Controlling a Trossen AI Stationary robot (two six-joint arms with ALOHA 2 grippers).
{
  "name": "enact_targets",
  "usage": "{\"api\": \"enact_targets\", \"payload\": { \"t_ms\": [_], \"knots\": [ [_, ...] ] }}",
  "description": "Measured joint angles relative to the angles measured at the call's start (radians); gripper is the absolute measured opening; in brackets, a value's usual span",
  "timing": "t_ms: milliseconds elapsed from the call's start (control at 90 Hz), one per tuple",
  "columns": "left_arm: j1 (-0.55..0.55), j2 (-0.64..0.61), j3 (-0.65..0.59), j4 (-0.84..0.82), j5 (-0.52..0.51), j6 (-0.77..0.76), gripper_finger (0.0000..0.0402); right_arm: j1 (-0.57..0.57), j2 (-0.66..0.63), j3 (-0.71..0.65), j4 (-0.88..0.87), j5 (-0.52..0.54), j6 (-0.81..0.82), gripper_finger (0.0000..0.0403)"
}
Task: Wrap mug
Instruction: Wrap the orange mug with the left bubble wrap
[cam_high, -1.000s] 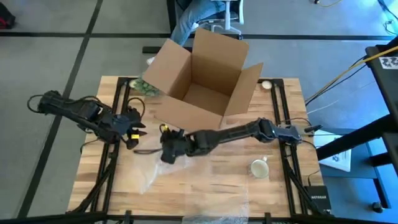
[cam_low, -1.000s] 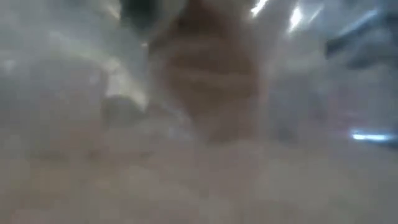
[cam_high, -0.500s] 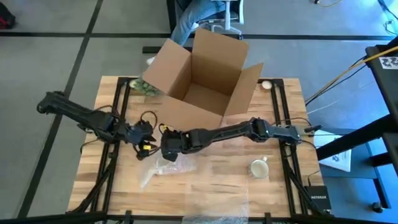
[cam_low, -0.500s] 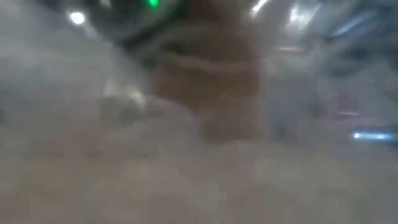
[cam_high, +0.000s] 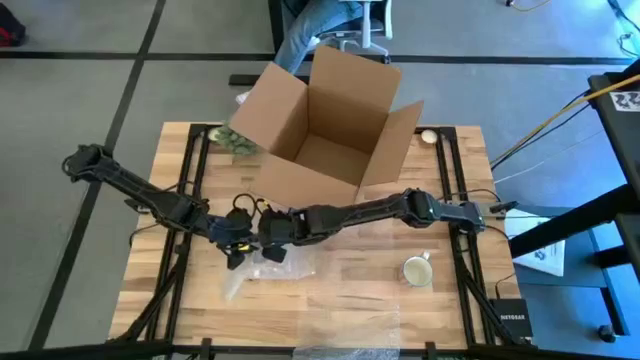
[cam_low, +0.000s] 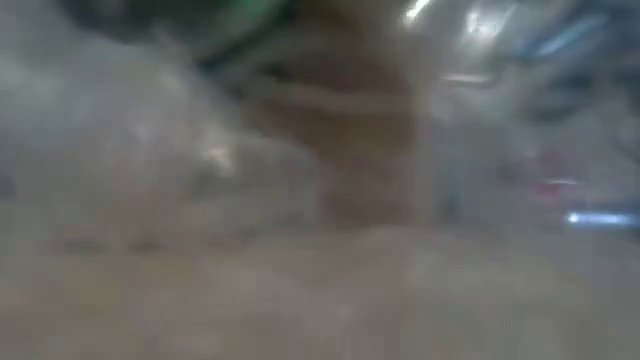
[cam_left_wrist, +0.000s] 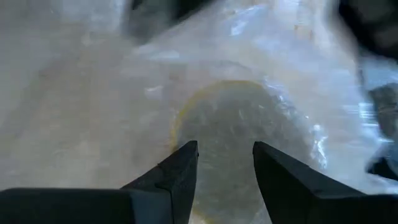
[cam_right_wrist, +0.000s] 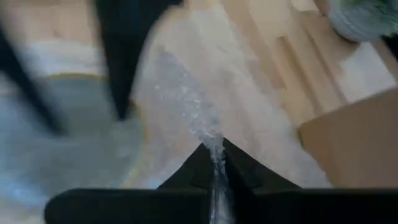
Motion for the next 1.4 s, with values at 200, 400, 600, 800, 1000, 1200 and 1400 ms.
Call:
{"api": "enact_targets", "payload": {
  "t_ms": [200,400,600,800,1000,1200,1400],
  "knots": [
    [-0.001,0.002,-0.002,0.000,0.013,0.001,0.0141,0.001,-0.077,0.002,-0.039,-0.095,-0.023,0.0043],
    [-0.001,0.002,-0.001,0.006,0.016,0.019,0.0141,0.001,-0.074,0.002,-0.075,-0.137,-0.023,0.0068],
    [-0.002,0.003,-0.001,-0.001,0.021,0.027,0.0141,0.015,-0.120,0.001,-0.163,-0.331,-0.012,0.0087],
    [-0.002,0.002,-0.001,-0.023,0.046,0.050,0.0141,0.118,-0.105,-0.055,-0.178,-0.332,0.123,0.0128],
    [-0.002,0.002,-0.014,-0.098,0.046,0.048,0.0141,0.203,-0.107,-0.245,0.117,-0.138,0.262,0.0153],
    [-0.002,0.012,-0.072,-0.074,0.068,0.021,0.0141,0.194,-0.105,-0.380,0.217,-0.126,0.401,0.0145],
    [-0.002,0.014,-0.118,0.085,0.084,0.022,0.0141,0.200,-0.104,-0.459,0.256,-0.198,0.457,0.0131]
  ]
}}
